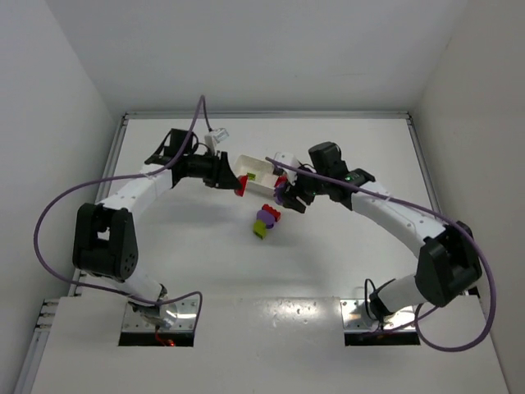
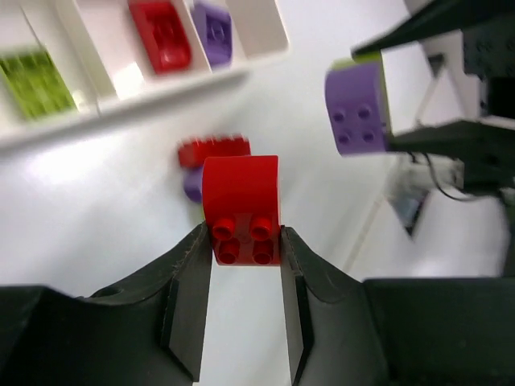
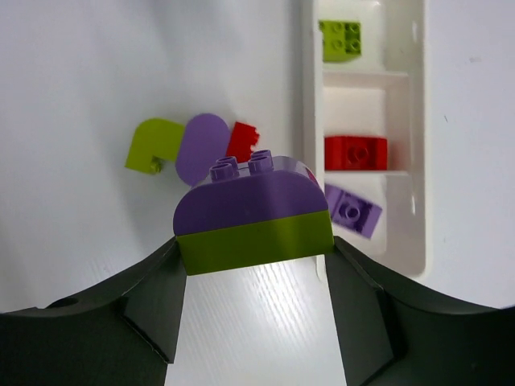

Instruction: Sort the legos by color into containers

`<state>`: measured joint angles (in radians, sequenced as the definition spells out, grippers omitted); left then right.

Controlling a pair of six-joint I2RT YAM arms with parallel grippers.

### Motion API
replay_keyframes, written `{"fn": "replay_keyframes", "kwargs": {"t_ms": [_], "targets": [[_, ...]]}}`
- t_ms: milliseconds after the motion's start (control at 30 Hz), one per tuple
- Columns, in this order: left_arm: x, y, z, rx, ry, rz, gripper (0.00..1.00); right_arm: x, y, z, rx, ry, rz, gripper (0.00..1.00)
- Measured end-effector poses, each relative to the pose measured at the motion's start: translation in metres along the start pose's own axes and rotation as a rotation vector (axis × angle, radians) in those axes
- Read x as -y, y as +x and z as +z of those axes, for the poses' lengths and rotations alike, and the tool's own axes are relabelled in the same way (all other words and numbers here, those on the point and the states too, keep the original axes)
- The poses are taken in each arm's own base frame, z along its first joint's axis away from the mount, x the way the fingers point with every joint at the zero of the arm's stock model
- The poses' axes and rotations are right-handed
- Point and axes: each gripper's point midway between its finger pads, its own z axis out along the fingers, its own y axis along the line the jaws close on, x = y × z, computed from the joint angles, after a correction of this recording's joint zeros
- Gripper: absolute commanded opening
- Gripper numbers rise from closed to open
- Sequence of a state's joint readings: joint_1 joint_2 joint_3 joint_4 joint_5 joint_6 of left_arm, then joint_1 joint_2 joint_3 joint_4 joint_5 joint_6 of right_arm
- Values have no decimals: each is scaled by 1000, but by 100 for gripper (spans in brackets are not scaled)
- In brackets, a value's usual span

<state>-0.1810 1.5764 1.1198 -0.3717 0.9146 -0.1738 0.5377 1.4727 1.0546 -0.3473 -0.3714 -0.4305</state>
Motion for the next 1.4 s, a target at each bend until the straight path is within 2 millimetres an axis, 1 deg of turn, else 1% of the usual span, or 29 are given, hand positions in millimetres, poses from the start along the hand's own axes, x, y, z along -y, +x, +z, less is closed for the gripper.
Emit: {"fn": "replay_keyframes", "kwargs": {"t_ms": [67, 133, 200, 233, 267, 367, 433, 533, 667, 767, 833, 967, 1000, 1067, 1100, 1133, 1167, 1200, 1233, 1267, 1333, 1400], "targets": [[4, -22, 13, 31, -45, 76, 5, 5, 6, -12, -2, 35, 43, 0], [7, -43, 32, 54, -76, 132, 5, 10, 16, -22, -17, 69, 96, 0], [3, -56, 51, 63, -104, 155, 5, 14, 23, -29, -28, 94, 140, 0], [-1, -60, 62, 60, -120, 160, 5, 16, 28, -33, -35, 108, 164, 0], [-7, -61, 71, 58, -137, 162, 5, 17, 30, -36, -38, 117, 180, 0], [-27, -54, 99, 24, -193, 153, 5, 18, 35, -42, -43, 137, 219, 0], [-37, -47, 112, 0, -220, 145, 5, 21, 36, -45, -42, 146, 232, 0], [-51, -48, 128, -11, -246, 131, 7, 23, 37, -47, -42, 156, 247, 0], [-59, -60, 138, 11, -272, 144, 8, 25, 39, -49, -43, 163, 260, 0], [-65, -61, 143, 12, -288, 142, 8, 27, 40, -49, -43, 167, 266, 0], [-68, -58, 145, 6, -295, 138, 11, 27, 40, -49, -43, 166, 266, 0], [-68, -53, 150, -8, -293, 138, 39, 26, 40, -49, -42, 165, 268, 0], [-68, -52, 150, -12, -293, 137, 47, 26, 40, -49, -41, 163, 269, 0], [-68, -50, 151, -19, -291, 139, 50, 26, 40, -47, -42, 160, 270, 0], [-67, -49, 150, -20, -287, 138, 55, 26, 40, -46, -43, 157, 269, 0], [-66, -47, 150, -24, -281, 138, 59, 25, 40, -45, -43, 154, 267, 0], [-64, -44, 149, -29, -270, 135, 63, 24, 40, -44, -42, 150, 267, 0], [-59, -39, 147, -38, -250, 129, 69, 24, 39, -42, -41, 144, 267, 0], [-55, -36, 144, -41, -234, 126, 79, 24, 39, -41, -41, 138, 268, 0], [-50, -34, 139, -35, -211, 120, 81, 23, 39, -38, -41, 127, 268, 0], [-31, -30, 128, -35, -150, 100, 81, 22, 40, -35, -45, 116, 268, 0], [-5, -37, 115, -14, -57, 101, 81, 22, 40, -30, -50, 106, 264, 0]]}}
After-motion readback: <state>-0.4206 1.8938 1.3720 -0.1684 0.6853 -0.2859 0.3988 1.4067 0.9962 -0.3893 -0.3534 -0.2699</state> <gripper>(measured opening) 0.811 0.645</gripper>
